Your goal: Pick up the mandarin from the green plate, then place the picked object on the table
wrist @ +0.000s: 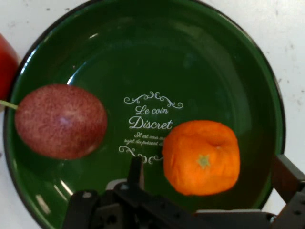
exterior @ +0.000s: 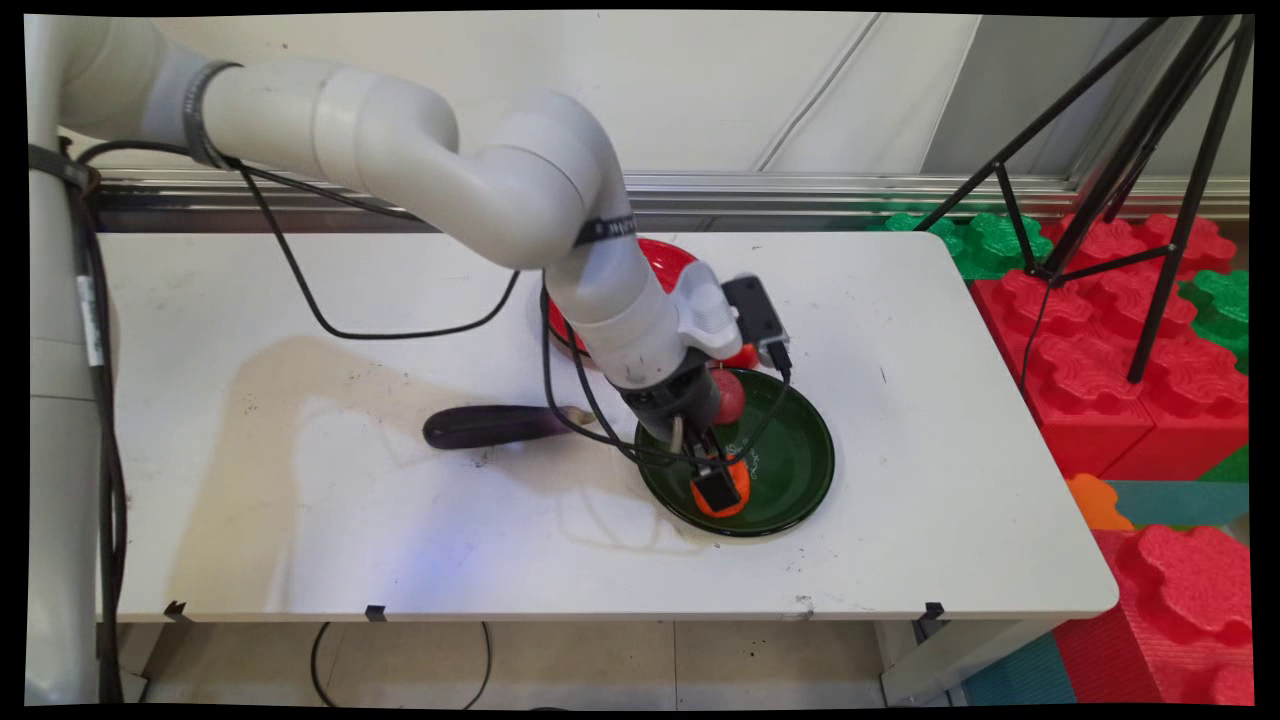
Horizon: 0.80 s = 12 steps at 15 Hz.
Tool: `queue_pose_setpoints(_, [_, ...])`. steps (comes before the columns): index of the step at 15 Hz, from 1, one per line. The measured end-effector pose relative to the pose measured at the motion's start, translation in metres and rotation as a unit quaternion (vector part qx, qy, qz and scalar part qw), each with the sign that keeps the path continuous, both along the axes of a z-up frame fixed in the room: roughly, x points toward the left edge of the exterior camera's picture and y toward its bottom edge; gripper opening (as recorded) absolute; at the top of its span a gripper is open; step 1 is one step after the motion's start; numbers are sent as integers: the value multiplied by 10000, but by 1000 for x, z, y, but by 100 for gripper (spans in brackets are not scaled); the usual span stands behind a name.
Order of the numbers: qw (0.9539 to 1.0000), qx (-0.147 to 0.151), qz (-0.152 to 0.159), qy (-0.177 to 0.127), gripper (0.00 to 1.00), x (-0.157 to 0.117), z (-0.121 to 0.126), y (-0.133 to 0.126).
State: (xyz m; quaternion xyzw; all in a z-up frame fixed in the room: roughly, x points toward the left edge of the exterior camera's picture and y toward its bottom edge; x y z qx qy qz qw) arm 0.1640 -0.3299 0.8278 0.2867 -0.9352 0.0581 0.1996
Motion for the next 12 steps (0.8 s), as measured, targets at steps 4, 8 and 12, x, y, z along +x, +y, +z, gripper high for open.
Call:
queue_pose_setpoints(4, [10000,55,29,-27,100,-5,-16,-5])
queue_pose_setpoints(8, [9999,68,83,-28,0,-9,-27,-9])
queue_pose_setpoints(12, [9999,13,147,15,0,-9,-28,-10])
